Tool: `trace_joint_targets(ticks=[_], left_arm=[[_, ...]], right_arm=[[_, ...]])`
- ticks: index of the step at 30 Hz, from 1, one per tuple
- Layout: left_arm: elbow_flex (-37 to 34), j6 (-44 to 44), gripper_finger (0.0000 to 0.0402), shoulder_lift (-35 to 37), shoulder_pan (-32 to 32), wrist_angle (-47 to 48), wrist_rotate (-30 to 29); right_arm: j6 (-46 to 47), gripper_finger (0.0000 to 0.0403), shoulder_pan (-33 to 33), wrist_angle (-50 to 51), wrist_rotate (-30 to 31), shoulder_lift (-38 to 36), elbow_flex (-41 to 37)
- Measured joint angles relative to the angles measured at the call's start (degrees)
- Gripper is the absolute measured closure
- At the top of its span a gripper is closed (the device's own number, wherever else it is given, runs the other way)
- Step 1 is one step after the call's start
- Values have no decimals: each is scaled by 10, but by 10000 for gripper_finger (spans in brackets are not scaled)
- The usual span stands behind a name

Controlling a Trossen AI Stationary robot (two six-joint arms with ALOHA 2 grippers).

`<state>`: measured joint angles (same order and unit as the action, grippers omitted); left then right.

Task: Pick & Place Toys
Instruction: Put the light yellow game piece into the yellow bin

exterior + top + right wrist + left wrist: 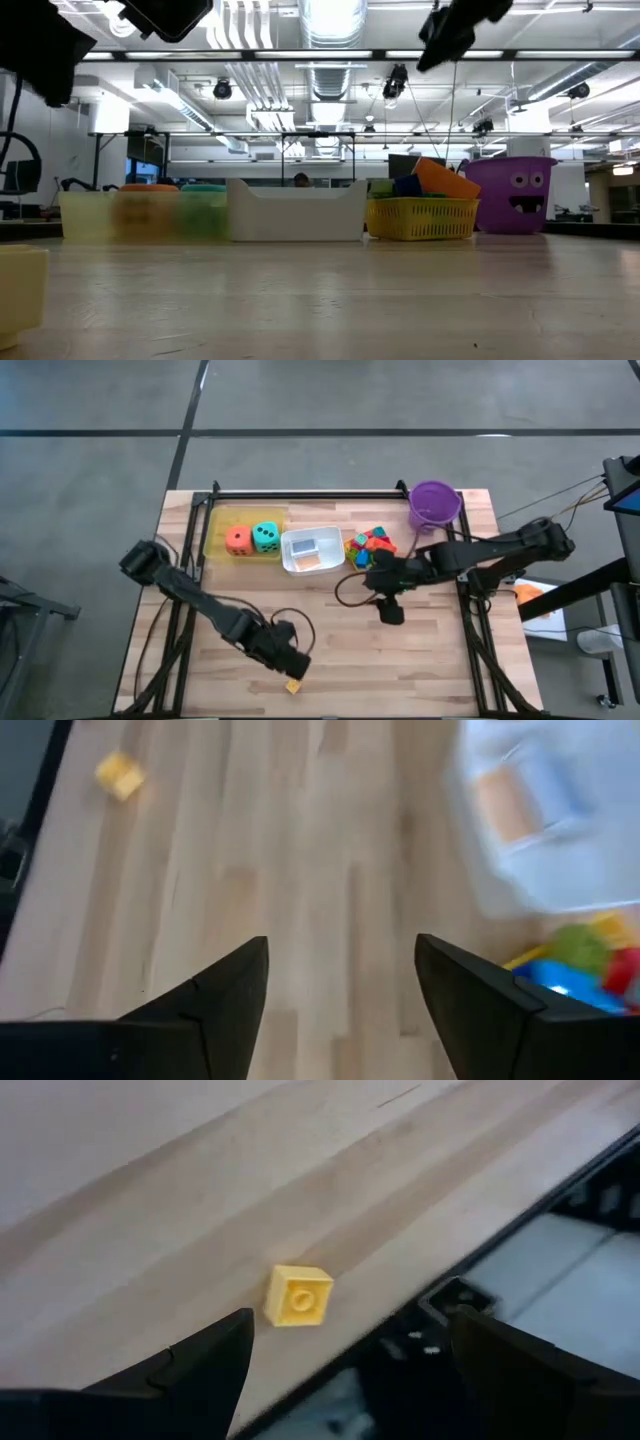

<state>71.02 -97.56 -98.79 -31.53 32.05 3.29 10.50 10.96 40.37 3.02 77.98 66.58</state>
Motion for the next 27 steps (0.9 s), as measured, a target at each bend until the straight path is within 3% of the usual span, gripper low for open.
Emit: trace_joint_targets(ticks=[3, 10, 20, 27], left_arm=[[43, 49, 72, -40, -16, 26, -8], [120, 94, 72, -125, -40, 118, -19], [169, 91, 76, -202, -52, 111, -20], [169, 76, 146, -210, -67, 123, -31]], right_arm=[[21, 152, 11, -7, 37, -20, 6], [50, 152, 11, -17, 47, -46, 9], [94, 152, 19, -13, 45, -49, 9], [94, 152, 50, -14, 45, -49, 16]])
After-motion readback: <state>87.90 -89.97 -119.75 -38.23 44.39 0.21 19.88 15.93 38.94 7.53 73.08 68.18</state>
